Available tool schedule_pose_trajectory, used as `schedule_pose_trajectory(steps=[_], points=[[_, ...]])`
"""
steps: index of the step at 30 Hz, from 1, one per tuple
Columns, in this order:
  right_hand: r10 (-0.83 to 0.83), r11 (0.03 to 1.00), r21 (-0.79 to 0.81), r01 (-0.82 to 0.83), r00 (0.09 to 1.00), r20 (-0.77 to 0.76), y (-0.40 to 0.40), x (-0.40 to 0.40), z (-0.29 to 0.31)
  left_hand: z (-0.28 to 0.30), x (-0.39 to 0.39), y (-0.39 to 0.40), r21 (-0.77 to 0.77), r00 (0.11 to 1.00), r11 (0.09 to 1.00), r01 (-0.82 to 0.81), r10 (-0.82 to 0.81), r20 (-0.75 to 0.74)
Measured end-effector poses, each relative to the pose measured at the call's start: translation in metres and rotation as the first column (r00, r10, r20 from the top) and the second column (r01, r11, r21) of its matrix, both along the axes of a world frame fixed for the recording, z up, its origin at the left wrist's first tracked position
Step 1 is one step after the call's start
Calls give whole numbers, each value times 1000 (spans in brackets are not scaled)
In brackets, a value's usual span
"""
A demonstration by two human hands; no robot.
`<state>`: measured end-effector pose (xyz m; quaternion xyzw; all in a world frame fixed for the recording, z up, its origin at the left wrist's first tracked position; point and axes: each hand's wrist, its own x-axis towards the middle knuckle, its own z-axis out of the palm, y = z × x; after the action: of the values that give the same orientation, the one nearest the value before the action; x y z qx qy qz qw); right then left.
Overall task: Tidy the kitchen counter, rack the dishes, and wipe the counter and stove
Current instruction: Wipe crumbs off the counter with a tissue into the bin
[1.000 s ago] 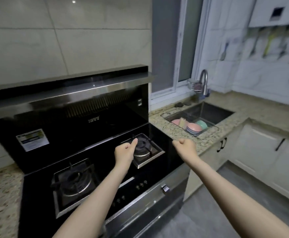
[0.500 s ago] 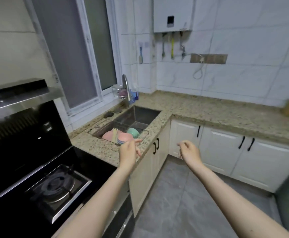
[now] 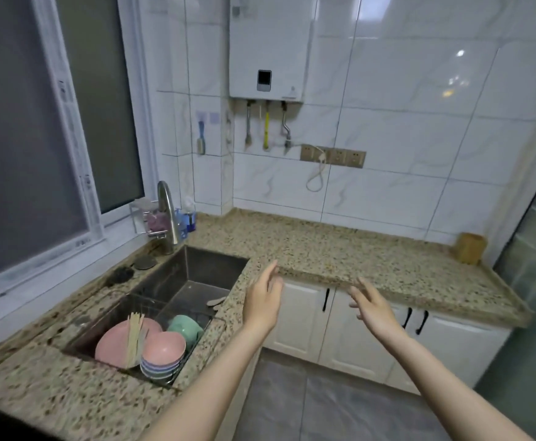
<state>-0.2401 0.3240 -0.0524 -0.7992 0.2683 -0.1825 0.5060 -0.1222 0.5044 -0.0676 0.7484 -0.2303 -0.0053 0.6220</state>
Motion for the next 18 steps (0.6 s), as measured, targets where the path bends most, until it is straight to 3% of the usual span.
schedule_pose_trajectory(steps=[6, 10, 18], points=[[-53, 998, -38, 56, 996, 77, -50, 57, 13, 5, 67, -39, 129, 969, 992, 9, -41, 244], [-120, 993, 39, 115, 974, 190, -93, 107, 20, 9, 121, -76, 78, 979, 997, -16, 0, 206], [-68, 990, 133, 35, 965, 251, -187, 232, 8, -7, 233, -154, 99, 986, 993, -71, 55, 157]])
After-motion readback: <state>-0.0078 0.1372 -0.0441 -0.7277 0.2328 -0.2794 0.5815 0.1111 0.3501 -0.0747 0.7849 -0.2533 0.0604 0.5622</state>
